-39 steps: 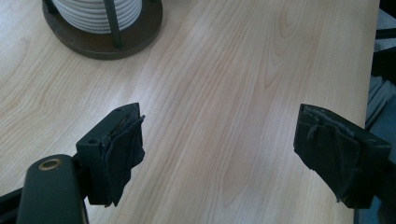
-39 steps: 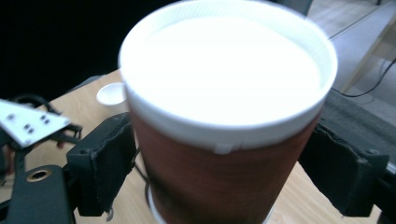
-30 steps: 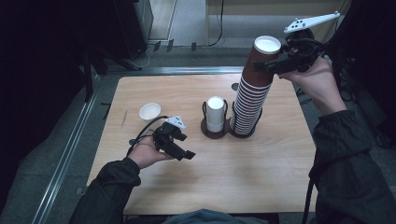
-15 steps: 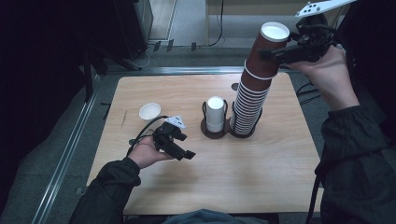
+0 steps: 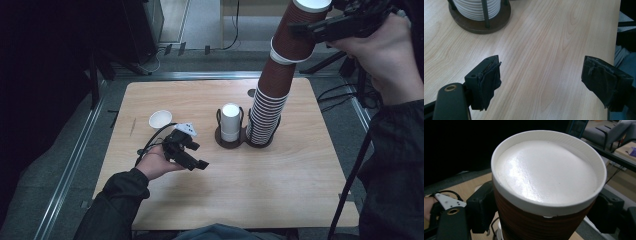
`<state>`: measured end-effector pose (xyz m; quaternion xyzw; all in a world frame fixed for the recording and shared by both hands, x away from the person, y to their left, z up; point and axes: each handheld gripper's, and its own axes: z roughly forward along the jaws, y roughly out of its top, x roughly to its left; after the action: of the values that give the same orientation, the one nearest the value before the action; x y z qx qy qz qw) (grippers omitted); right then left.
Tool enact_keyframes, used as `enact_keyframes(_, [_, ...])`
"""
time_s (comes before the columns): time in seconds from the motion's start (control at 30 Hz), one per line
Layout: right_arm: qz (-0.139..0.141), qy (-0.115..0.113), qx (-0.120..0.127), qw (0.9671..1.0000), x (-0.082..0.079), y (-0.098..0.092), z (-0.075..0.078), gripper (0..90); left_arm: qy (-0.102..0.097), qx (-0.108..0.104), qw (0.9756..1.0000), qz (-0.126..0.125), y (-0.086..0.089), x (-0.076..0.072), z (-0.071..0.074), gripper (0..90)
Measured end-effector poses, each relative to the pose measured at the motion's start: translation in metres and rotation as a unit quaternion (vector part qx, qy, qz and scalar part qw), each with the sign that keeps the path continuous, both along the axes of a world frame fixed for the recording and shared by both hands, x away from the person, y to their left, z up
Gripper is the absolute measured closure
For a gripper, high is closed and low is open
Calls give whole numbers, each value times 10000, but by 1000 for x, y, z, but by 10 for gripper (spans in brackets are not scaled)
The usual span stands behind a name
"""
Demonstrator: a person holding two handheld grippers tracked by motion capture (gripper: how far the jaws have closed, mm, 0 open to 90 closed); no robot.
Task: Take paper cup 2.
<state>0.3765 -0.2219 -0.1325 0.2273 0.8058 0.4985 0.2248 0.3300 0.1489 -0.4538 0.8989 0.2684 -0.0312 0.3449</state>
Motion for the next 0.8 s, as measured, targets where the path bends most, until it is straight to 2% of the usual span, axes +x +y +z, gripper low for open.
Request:
enact_keyframes(0.13, [302, 2, 40, 9995, -17, 3, 8, 193, 49, -122, 9999, 34, 2, 1, 1, 129])
enact_keyframes(0.27, [673, 174, -167, 9974, -33, 10, 0, 192, 16, -184, 9998, 19, 5, 1, 4, 125])
enact_keyframes(0.47, [1233, 432, -38, 9914, -51, 16, -29, 193, -11, -299, 9996, -19, 9, 2, 7, 110])
enact_keyframes(0.63, [1412, 582, -28, 9883, -56, 18, -57, 192, 28, -496, 9987, -143, 10, 2, 10, 68])
enact_keyframes(0.7, [1498, 652, 14, 9866, -58, 19, -67, 193, 3, -477, 9988, -140, 10, 2, 10, 43])
enact_keyframes(0.8, [1502, 673, -44, 9864, -62, 20, -83, 192, -21, -463, 9988, -154, 9, 2, 10, 43])
